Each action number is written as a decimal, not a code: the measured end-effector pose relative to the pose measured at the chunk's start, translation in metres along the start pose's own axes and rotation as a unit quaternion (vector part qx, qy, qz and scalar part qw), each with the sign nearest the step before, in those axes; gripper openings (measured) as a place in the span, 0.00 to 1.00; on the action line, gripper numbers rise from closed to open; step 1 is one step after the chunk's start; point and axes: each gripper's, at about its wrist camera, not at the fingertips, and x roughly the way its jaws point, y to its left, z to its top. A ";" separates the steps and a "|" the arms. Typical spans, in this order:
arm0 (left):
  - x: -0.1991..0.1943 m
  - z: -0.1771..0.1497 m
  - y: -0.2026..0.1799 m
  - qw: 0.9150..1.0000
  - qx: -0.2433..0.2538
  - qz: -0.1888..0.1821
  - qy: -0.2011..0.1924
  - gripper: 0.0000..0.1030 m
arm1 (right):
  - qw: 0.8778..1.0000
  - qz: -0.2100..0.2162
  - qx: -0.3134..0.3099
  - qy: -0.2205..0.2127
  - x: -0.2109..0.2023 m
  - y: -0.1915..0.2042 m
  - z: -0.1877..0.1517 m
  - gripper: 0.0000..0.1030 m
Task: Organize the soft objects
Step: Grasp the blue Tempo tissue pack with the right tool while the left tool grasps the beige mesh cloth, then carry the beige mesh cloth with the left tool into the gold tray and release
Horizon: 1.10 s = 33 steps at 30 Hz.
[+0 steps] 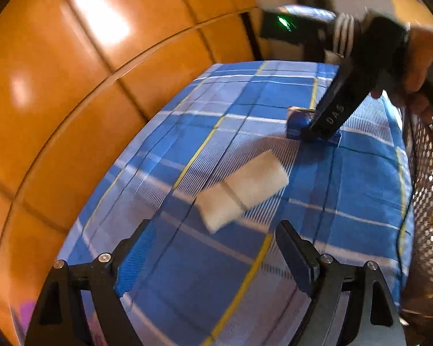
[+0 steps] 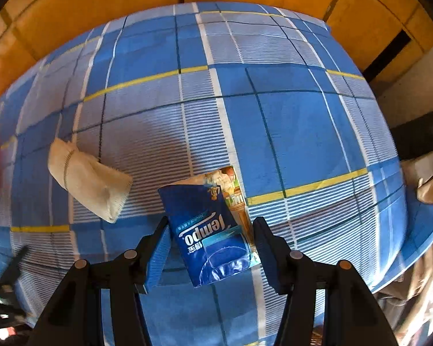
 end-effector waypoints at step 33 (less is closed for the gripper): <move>0.041 -0.058 0.059 0.954 -0.275 -0.046 0.107 0.40 | 0.997 0.060 0.054 0.004 -0.005 -0.025 0.002 0.55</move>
